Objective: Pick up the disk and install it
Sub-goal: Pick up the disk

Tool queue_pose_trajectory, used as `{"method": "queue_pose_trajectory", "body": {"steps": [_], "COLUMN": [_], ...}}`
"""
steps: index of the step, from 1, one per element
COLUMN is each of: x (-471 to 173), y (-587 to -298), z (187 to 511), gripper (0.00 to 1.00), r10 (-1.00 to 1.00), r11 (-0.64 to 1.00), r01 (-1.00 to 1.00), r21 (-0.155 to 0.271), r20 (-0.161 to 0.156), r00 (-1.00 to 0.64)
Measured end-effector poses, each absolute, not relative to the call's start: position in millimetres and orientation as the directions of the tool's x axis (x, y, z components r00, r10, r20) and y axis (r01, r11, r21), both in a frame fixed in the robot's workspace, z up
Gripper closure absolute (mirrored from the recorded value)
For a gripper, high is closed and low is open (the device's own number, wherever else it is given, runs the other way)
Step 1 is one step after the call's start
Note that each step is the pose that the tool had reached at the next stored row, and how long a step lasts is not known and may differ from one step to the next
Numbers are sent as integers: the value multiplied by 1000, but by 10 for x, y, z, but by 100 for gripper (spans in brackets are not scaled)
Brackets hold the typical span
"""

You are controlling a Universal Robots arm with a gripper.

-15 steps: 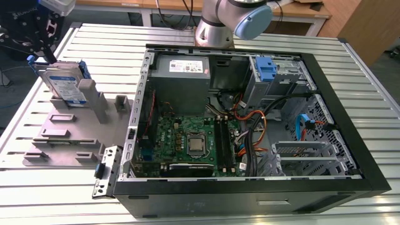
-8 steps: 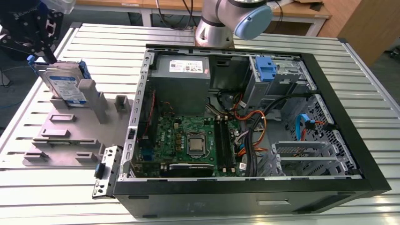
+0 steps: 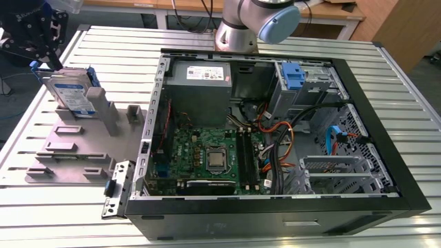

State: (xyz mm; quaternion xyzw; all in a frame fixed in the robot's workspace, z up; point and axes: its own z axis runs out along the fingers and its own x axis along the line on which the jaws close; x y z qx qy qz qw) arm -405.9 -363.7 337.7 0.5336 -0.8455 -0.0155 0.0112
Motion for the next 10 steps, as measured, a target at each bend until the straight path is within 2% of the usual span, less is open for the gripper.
{"method": "queue_pose_trajectory", "body": {"steps": [10], "x": [-4059], "y": [-3637], "z": [3399], "gripper": [89], "r10": [-907], "r11": [422], "r01": [-906], "r21": [39], "r20": [1], "r00": [-422]}}
